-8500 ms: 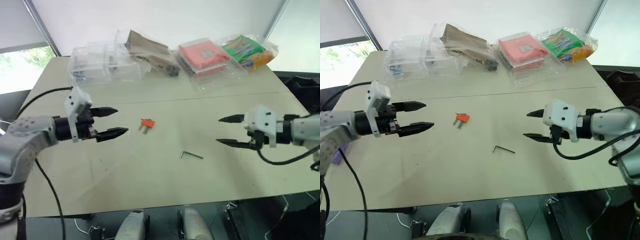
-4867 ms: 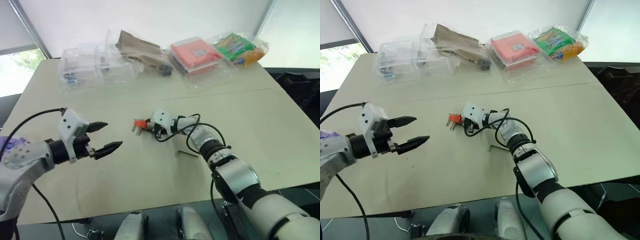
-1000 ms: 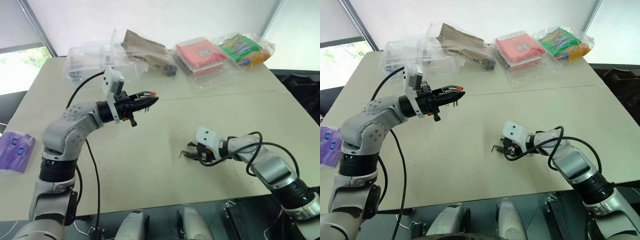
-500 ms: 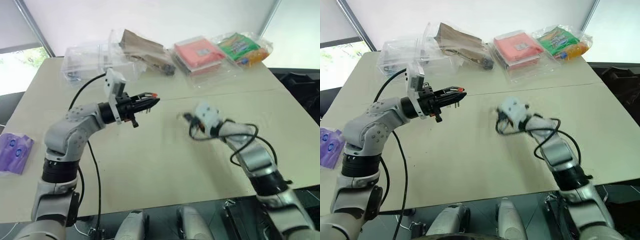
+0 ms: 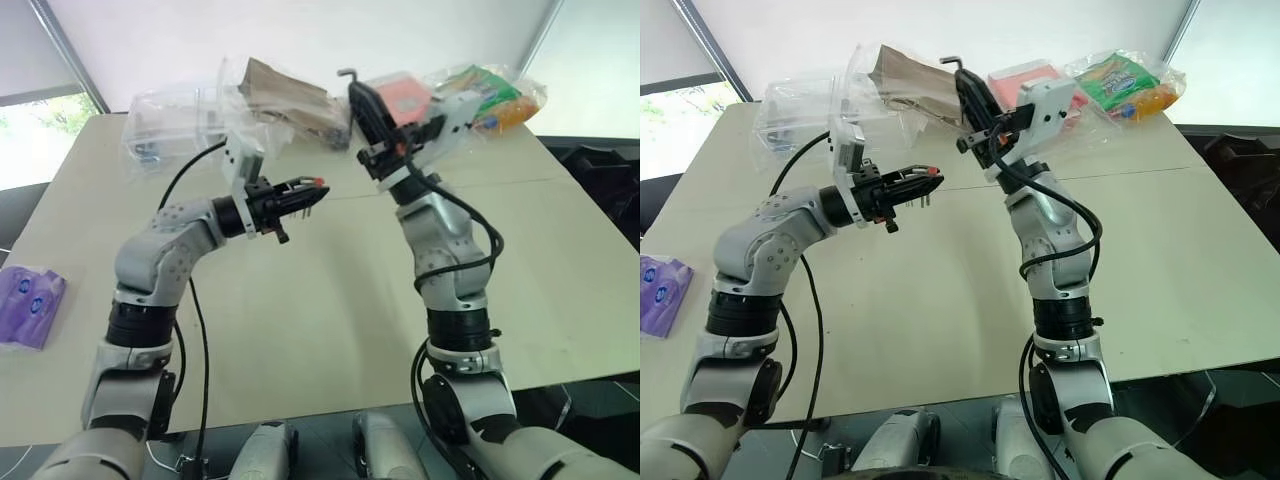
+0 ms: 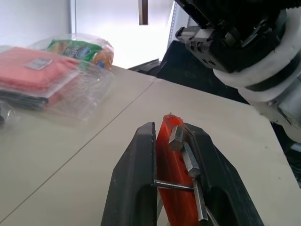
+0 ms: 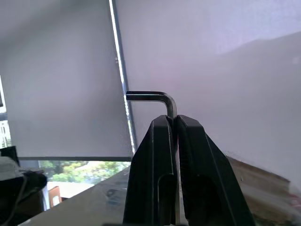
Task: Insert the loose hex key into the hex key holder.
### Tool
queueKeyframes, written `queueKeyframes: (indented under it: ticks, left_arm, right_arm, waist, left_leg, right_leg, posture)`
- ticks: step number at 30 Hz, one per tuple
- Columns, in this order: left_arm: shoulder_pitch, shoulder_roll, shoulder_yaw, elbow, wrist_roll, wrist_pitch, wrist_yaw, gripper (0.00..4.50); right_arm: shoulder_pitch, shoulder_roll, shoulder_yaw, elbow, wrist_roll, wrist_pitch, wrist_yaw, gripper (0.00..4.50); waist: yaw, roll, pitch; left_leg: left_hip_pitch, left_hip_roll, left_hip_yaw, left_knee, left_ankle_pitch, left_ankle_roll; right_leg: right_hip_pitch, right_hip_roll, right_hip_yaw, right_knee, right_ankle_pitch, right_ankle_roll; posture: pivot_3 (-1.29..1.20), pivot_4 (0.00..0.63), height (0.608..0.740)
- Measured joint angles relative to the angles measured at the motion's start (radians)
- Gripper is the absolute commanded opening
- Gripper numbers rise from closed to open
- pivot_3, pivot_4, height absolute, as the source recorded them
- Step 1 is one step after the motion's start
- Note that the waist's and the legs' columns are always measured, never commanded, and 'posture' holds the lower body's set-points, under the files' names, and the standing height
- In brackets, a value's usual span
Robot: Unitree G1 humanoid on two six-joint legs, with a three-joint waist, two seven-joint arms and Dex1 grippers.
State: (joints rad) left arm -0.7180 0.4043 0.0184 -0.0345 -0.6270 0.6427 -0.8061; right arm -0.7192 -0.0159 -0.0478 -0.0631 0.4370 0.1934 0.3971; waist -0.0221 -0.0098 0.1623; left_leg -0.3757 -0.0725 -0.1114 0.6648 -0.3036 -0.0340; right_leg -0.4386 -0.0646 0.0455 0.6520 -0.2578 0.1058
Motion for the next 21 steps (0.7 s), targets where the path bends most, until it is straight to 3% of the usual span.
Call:
queueKeyframes:
  ticks: [8,21]
  left_arm:
    - [-0.035,-0.032,-0.002,0.043,0.016,-0.009,0.004,0.27]
    - [-0.042,-0.037,0.004,0.066,0.015,-0.016,0.007,0.27]
  right_arm:
    - [0.056,0.005,0.075,-0.020,0.007,0.008,0.053,0.03]
    - [0.069,-0.003,0.080,-0.020,0.000,0.004,0.057,0.03]
  waist:
    - [-0.003,0.000,0.000]
    - [-0.009,0.000,0.000]
  left_leg:
    - [0.000,0.000,0.000,0.000,0.000,0.000]
    - [0.000,0.000,0.000,0.000,0.000,0.000]
  right_leg:
    - [-0.001,0.000,0.000,0.001,0.000,0.000]
    - [-0.001,0.000,0.000,0.002,0.000,0.000]
  posture:
    - [0.00,0.150,0.740]
    - [0.00,0.150,0.740]
